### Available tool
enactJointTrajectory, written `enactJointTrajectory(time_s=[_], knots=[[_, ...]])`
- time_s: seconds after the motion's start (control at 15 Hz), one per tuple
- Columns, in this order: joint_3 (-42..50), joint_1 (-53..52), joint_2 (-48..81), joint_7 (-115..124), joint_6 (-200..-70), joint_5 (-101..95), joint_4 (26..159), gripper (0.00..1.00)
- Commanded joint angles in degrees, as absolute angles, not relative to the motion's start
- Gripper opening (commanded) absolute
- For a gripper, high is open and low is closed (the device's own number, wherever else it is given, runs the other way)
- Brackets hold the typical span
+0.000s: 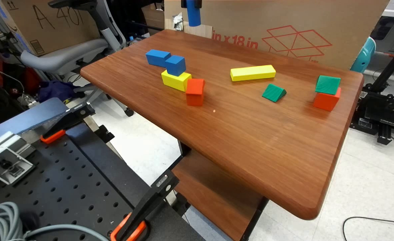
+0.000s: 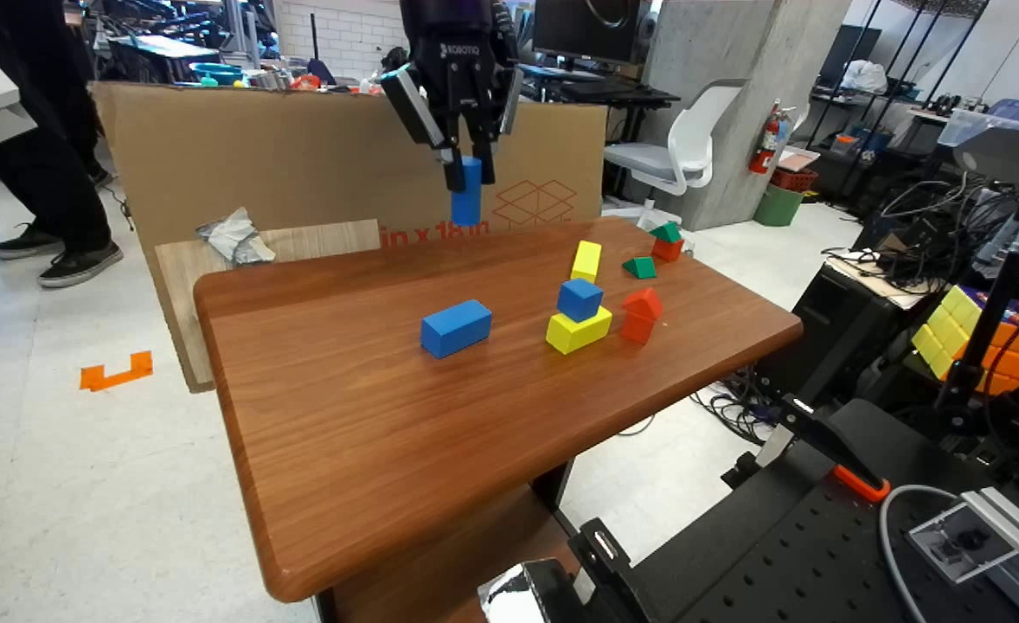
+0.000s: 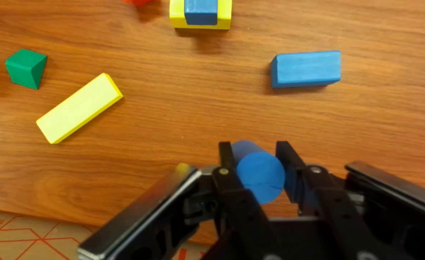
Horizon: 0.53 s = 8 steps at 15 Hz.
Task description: Pick the blue cylindrical block and put it on the blue square block
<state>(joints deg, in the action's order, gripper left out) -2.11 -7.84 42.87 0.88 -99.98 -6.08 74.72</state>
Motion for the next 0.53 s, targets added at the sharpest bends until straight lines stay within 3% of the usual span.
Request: enactJointTrajectory(time_s=[0.0,0.47], knots=[[-3.0,-7.0,37.3,0.4,-101.2,-4.5,81.8,0.08],[-3.0,-5.9,28.3,-0.1,-107.8,-3.1,96.0,0.08]])
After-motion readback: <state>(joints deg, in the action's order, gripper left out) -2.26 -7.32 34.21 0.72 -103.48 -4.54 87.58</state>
